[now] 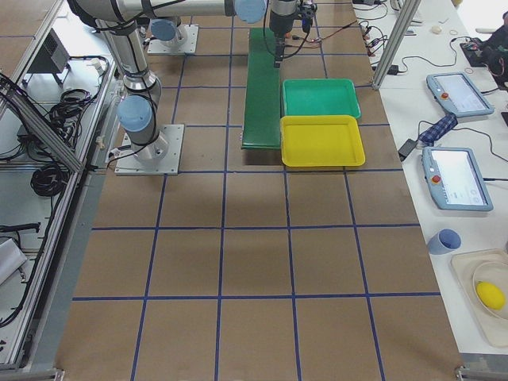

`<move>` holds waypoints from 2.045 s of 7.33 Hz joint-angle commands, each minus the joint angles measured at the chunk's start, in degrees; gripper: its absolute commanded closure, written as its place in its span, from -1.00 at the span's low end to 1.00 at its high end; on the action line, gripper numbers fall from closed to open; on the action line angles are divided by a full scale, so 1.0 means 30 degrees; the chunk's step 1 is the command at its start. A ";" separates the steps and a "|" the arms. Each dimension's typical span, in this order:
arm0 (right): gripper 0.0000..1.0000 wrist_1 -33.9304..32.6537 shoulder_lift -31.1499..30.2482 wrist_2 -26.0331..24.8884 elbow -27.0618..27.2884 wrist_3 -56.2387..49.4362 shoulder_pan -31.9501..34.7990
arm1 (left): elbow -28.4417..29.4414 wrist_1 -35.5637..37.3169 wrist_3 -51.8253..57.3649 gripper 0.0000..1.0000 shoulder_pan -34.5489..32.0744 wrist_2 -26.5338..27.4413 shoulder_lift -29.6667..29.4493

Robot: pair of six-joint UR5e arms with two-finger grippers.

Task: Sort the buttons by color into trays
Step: 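Move the left gripper down toward the small orange cylinder, then close the left gripper around the small orange cylinder and lift it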

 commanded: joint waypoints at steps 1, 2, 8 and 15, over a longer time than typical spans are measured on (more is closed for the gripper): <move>-1.00 0.0002 0.0000 0.0000 0.0000 0.0000 0.0000 | -0.0901 0.0956 0.6004 -1.00 0.2696 -0.0253 -0.1231; -1.00 0.0002 0.0000 0.0000 0.0000 0.0000 0.0000 | -0.1603 0.1508 0.8126 -1.00 0.3757 -0.0253 -0.1847; -1.00 0.0031 0.0029 0.0000 0.0030 0.0000 -0.0029 | -0.6235 1.0877 1.3968 -1.00 0.4495 -0.0164 -0.4778; -1.00 0.0002 0.0000 0.0000 0.0059 0.0000 -0.0029 | -0.6386 1.1006 1.5471 -0.81 0.5584 -0.2069 -0.6978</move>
